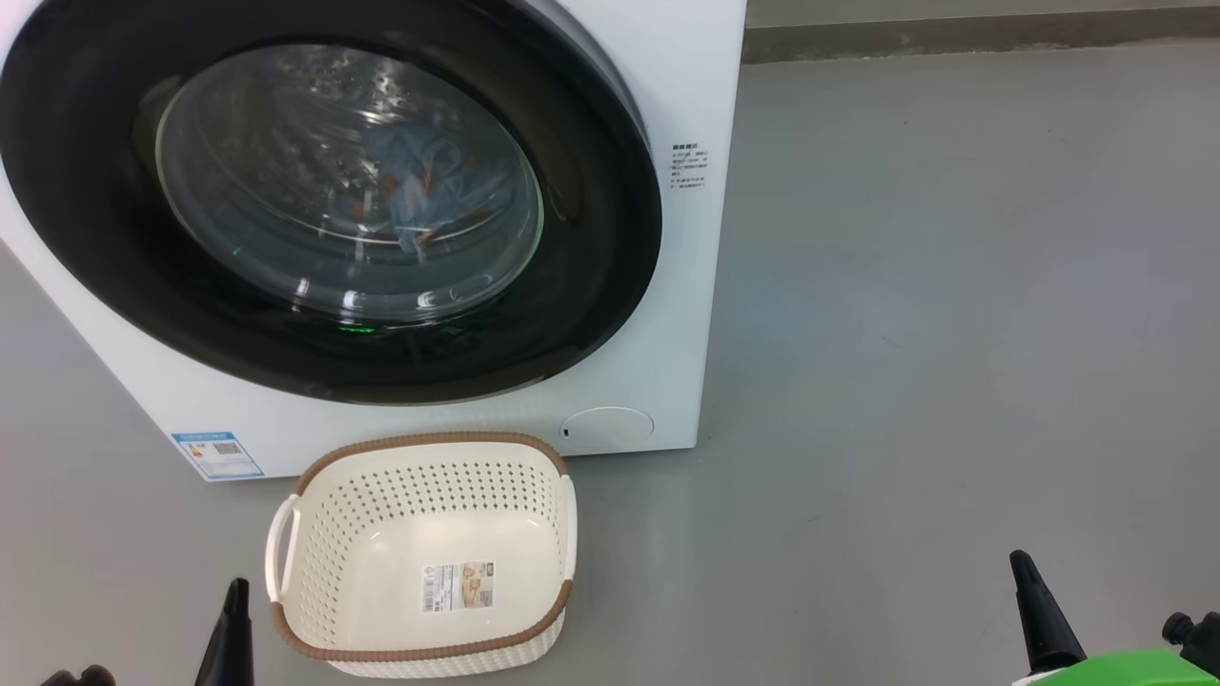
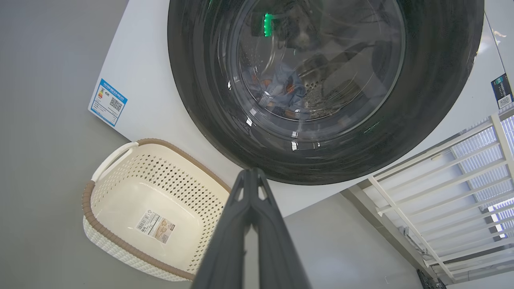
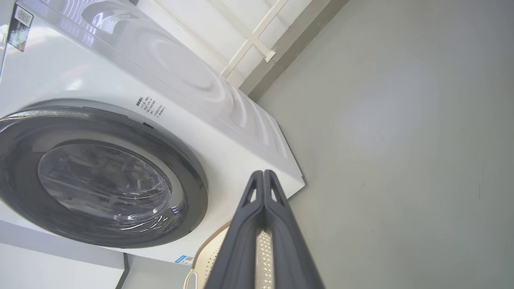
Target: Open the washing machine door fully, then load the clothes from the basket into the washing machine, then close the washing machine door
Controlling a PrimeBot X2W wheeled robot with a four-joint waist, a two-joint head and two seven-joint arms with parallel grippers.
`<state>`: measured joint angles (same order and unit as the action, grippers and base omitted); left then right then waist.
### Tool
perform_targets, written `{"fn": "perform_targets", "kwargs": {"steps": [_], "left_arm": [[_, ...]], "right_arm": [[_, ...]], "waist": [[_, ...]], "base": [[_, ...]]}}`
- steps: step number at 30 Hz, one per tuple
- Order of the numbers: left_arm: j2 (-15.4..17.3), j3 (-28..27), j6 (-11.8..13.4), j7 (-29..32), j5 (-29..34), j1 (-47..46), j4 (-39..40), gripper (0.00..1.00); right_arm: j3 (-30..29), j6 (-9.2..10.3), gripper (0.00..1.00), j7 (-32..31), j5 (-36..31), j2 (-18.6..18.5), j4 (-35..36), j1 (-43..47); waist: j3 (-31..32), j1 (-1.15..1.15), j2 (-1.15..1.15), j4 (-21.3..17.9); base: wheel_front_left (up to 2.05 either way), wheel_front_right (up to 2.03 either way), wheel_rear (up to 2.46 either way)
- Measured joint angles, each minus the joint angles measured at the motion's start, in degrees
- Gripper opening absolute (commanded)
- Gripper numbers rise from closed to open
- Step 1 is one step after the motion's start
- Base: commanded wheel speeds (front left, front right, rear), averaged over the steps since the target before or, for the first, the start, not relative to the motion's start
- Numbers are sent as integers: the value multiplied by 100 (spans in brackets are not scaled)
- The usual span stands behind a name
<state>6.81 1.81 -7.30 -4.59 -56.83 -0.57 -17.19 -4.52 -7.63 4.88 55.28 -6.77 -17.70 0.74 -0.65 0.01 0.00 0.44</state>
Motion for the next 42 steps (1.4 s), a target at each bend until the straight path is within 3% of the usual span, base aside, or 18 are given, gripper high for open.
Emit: {"fn": "perform_targets", "kwargs": {"steps": [42], "left_arm": [[-313, -388, 0, 661, -2179, -137, 77, 0]], "right_arm": [[-191, 7, 0, -691, 2259, 282, 110, -224]], "waist": [[30, -1, 0, -28]], "base": [[0, 0, 0]]}}
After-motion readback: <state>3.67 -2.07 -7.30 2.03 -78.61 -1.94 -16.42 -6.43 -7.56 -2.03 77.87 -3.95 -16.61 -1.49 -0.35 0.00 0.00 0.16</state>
